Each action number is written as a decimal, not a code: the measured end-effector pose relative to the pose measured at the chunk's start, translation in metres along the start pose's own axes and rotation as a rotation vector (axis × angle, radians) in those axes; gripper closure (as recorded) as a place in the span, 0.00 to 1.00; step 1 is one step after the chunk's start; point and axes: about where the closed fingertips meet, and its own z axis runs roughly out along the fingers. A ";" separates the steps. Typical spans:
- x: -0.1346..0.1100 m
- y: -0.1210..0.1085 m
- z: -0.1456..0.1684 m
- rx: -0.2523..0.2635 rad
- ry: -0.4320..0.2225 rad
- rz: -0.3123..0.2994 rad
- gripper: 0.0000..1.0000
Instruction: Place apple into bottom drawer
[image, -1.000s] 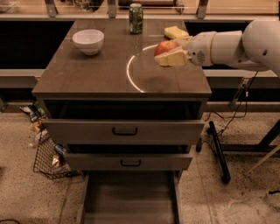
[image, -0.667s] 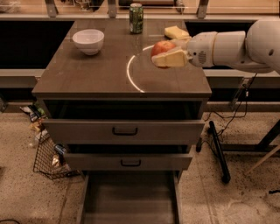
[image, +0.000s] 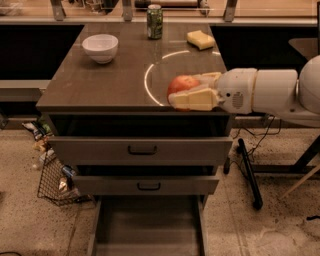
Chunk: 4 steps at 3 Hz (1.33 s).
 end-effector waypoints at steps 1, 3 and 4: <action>0.066 0.058 -0.019 -0.044 0.095 0.097 1.00; 0.145 0.095 -0.020 -0.048 0.244 0.123 1.00; 0.154 0.098 -0.007 -0.067 0.215 0.124 1.00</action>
Offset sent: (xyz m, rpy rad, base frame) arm -0.1535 -0.0074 -0.1724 -0.2358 0.2898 0.0201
